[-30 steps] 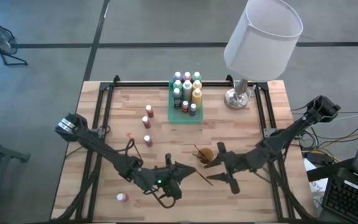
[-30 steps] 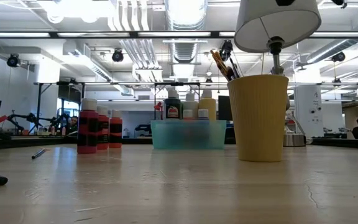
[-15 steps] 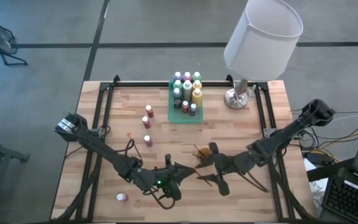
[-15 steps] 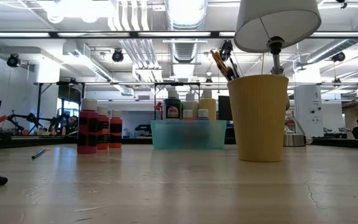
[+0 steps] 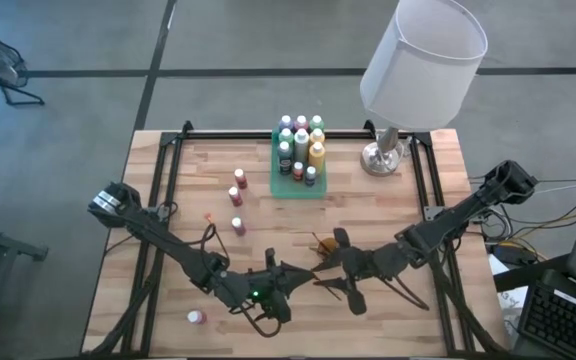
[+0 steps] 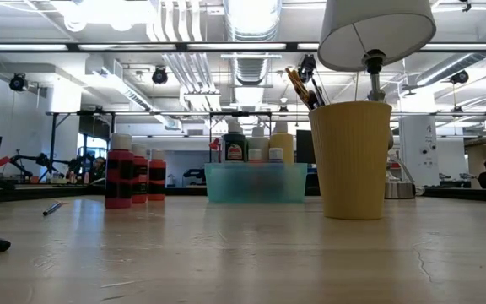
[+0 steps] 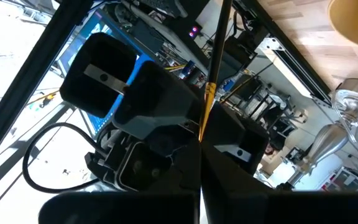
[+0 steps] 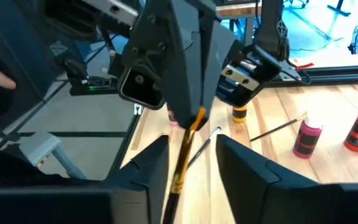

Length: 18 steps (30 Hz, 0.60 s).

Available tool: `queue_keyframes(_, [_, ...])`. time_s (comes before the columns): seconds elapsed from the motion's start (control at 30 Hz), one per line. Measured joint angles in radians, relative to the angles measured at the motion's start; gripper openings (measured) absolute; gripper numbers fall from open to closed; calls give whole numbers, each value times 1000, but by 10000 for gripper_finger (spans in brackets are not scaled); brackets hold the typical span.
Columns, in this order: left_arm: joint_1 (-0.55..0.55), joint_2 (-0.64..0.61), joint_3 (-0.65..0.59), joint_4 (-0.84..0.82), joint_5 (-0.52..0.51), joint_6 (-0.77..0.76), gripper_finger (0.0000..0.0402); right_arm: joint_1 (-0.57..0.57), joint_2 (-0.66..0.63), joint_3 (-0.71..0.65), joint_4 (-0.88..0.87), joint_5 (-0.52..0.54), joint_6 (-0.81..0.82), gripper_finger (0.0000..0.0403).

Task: Pick & Place Paint Supplies
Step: Put the orange paintbrush into the yellow cup

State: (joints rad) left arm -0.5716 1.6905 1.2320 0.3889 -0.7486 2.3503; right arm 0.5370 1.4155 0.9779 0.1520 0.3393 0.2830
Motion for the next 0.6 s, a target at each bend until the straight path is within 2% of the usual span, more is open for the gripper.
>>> queue_keyframes(0.37, [1, 0, 0, -4, -4, 4, 0, -12, 0, 0, -14, -4, -7, 17])
queue_keyframes(0.6, [0, 0, 0, -8, -2, 0, 6, -12, 0, 0, -18, -4, -7, 12])
